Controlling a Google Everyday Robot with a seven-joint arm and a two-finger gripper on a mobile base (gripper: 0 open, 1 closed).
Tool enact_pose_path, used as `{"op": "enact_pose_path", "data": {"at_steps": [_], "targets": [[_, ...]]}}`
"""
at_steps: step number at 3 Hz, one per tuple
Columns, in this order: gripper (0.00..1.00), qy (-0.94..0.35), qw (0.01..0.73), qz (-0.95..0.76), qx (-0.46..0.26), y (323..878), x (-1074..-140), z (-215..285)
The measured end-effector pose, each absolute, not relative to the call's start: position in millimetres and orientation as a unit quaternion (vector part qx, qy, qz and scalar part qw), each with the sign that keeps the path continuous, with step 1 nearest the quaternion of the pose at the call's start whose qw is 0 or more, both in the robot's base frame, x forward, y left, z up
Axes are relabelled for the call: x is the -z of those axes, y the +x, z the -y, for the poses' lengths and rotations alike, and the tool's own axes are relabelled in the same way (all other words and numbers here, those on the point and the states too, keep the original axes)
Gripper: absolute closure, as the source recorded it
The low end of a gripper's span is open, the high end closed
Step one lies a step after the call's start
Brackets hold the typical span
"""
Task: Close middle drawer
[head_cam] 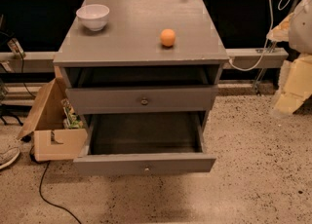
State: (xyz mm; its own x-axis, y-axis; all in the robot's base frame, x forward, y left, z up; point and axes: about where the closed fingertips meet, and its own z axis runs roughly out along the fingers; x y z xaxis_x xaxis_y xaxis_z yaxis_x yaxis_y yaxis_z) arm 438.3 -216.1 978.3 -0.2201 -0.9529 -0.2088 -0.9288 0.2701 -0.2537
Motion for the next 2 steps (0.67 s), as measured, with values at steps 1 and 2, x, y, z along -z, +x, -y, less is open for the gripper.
{"op": "enact_pose_path", "data": {"at_steps": [1,2], "targets": [[0.00,-0.603,0.162,-0.780,0.037,438,-978,216],[0.00,-0.600,0.170,-0.781,-0.019,432,-928,198]]}}
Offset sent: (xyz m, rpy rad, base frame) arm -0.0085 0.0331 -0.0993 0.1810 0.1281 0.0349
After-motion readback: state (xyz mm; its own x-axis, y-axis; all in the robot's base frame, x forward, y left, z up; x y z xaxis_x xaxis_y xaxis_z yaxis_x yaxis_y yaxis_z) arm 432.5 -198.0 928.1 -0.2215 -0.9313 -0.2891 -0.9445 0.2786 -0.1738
